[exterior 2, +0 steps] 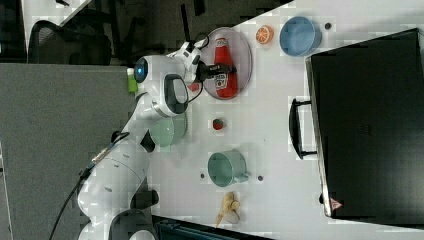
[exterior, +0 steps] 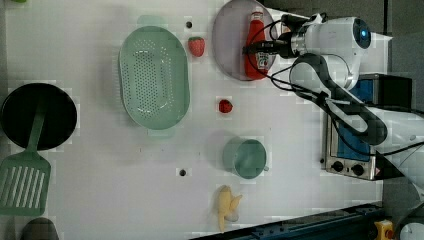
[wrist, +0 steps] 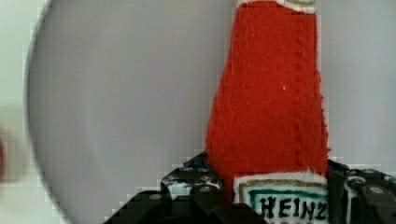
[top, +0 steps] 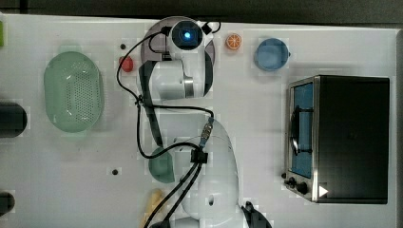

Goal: Pick ketchup from plate and place it on table.

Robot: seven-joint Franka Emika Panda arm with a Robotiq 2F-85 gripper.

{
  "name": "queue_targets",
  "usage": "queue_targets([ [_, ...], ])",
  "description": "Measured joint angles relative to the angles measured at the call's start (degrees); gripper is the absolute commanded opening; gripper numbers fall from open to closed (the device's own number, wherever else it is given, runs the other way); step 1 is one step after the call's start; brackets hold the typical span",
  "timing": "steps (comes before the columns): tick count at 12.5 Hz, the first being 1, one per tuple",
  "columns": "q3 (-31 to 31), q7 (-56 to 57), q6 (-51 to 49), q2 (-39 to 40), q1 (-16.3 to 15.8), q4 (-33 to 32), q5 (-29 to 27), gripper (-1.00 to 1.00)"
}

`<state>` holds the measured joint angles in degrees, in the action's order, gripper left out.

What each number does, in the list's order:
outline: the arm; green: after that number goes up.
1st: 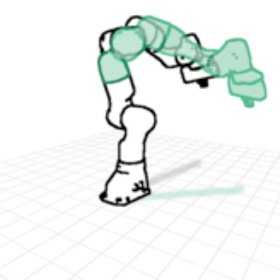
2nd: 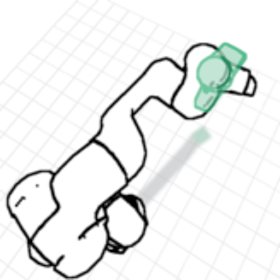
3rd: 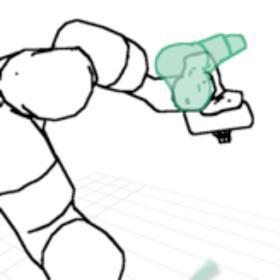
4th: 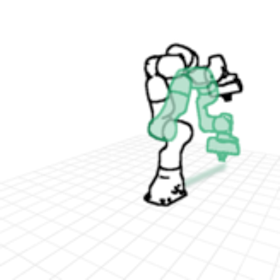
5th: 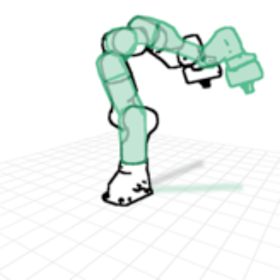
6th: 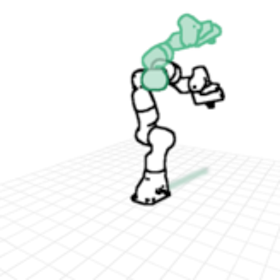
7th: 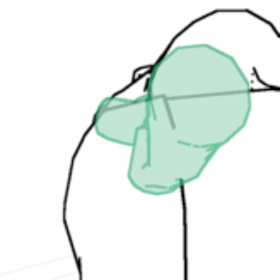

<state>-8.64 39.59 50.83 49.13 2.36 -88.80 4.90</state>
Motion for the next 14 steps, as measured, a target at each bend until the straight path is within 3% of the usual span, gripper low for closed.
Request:
queue_targets([
  [5, 0.0, -0.8, -14.3, -11.3, 0.5, -2.4, -0.7, 0.18],
  [9, 0.1, -1.8, -21.5, -26.8, 2.2, -4.1, -1.8, 0.18],
  [14, 0.3, -1.8, -23.0, -45.8, 5.7, -17.3, -5.0, 0.18],
])
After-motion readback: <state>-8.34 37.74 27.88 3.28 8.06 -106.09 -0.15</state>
